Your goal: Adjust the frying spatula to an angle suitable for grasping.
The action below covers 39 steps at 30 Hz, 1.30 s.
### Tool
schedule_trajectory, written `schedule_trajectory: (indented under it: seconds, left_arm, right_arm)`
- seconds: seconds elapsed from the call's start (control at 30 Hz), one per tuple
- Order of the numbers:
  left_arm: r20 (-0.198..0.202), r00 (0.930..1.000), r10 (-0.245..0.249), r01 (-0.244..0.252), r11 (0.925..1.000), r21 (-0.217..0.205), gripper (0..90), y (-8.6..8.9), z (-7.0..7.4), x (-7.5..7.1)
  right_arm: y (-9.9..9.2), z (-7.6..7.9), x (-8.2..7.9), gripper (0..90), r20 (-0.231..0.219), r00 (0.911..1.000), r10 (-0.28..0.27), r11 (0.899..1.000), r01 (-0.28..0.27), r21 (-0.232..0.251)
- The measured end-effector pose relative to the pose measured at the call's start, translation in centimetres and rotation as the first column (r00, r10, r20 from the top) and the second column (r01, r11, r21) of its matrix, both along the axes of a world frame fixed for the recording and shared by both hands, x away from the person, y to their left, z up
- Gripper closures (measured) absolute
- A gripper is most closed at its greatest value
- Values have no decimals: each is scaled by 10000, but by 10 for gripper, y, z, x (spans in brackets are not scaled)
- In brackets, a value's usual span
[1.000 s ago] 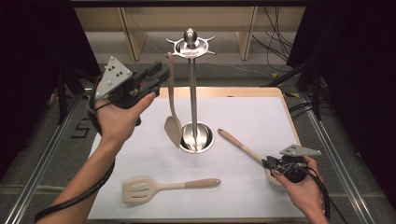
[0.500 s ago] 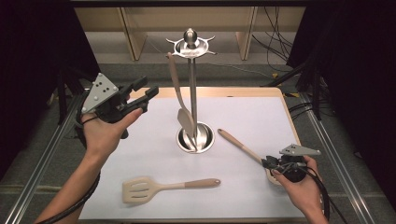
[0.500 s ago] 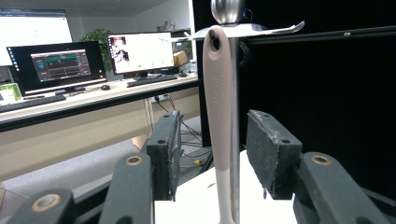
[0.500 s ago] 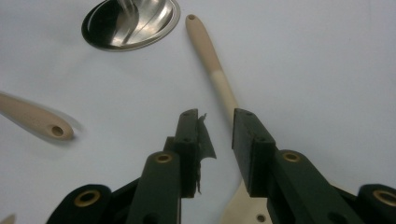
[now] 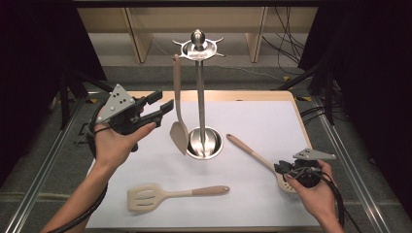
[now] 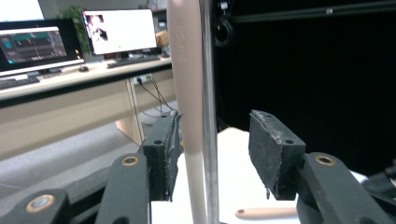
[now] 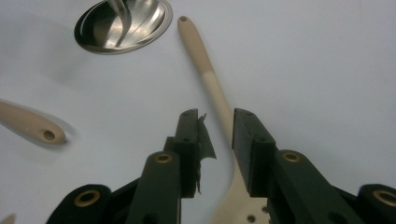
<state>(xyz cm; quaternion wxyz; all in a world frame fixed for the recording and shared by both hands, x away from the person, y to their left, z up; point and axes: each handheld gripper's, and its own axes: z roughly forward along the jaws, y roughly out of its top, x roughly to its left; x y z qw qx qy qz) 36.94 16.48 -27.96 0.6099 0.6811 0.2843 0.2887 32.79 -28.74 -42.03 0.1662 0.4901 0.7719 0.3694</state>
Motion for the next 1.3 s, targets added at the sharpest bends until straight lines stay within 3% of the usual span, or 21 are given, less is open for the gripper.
schedule_trajectory:
  seconds: [0.17,0.2,0.27,0.37,0.4,0.53,0.67,0.77,0.8,0.83,0.9,0.97,1.0,1.03,1.07,1.1,1.13,1.17,1.2,1.27,1.3]
  left_arm:
    - [-499,9987,-104,130,9986,521,531,0,-8,-1]
    - [-631,9978,-211,255,9973,688,535,-1,-11,-1]
    - [-1077,9934,-407,563,9877,1457,550,-4,-20,1]
    - [-1406,9881,-623,877,9793,1824,553,-7,-27,2]
    - [-1532,9861,-644,942,9760,1962,557,-8,-30,2]
    - [-2120,9735,-856,1430,9516,2722,571,-12,-46,4]
    - [-2885,9474,-1383,2446,8945,3742,603,-15,-64,7]
    - [-3570,9220,-1498,2966,8659,4027,630,-20,-79,7]
    - [-3832,9097,-1601,3283,8422,4276,641,-23,-84,7]
    - [-3832,9097,-1601,3283,8422,4276,644,-23,-84,7]
    - [-4252,8884,-1729,3740,8096,4523,647,-27,-90,6]
    - [-4791,8574,-1880,4415,7469,4972,646,-31,-97,6]
    - [-5148,8331,-2025,4854,7139,5047,644,-35,-103,4]
    - [-5310,8217,-2069,5099,6830,5230,642,-37,-105,3]
    - [-5482,8102,-2075,5197,6869,5081,643,-40,-111,0]
    - [-5534,8046,-2152,5360,6641,5212,643,-42,-115,0]
    - [-5612,7976,-2210,5490,6514,5237,643,-44,-118,-1]
    - [-5759,7888,-2149,5545,6530,5159,643,-46,-122,-3]
    - [-5766,7882,-2152,5555,6521,5160,643,-48,-125,-4]
    - [-5827,7843,-2128,5697,6187,5410,641,-50,-129,-4]
    - [-5864,7801,-2181,5757,6174,5361,642,-51,-131,-5]
  right_arm:
    - [0,4,1,724,146,9999,7,10000,-7,-17]
    - [-2,3,2,724,473,9988,101,9999,-98,-73]
    - [-4,3,-2,724,312,9995,59,10000,-57,-48]
    - [-4,4,-4,725,215,9998,-5,10000,4,59]
    - [-7,5,-3,725,561,9983,141,9996,-126,-272]
    - [-6,5,-4,726,281,9996,-36,10000,36,-3]
    - [-5,3,-3,725,248,9997,3,10000,-1,-100]
    - [-6,3,-3,725,395,9991,157,9991,-142,-388]
    - [-3,3,-5,725,33,10000,-44,10000,44,16]
    - [-4,0,-5,726,304,9995,105,9999,-103,-47]
    - [-4,2,-5,725,134,9999,13,10000,-13,-22]
    - [-5,2,-5,725,217,9998,9,9999,-7,-114]
    - [-5,2,-5,725,215,9998,18,9999,-16,-100]
    - [-4,2,-5,725,131,9999,42,10000,-42,-13]
    - [-4,0,-4,725,418,9991,120,9999,-117,-74]
    - [-4,1,-5,725,251,9996,118,9999,-117,-25]
    - [-4,2,-5,725,108,9999,78,10000,-79,16]
    - [-3,2,-6,725,-23,10000,13,10000,-12,40]
    - [-3,2,-5,725,-5,10000,18,10000,-18,25]
    - [-3,2,-5,725,32,10000,21,10000,-21,-9]
    - [-3,2,-5,725,53,10000,50,10000,-50,0]
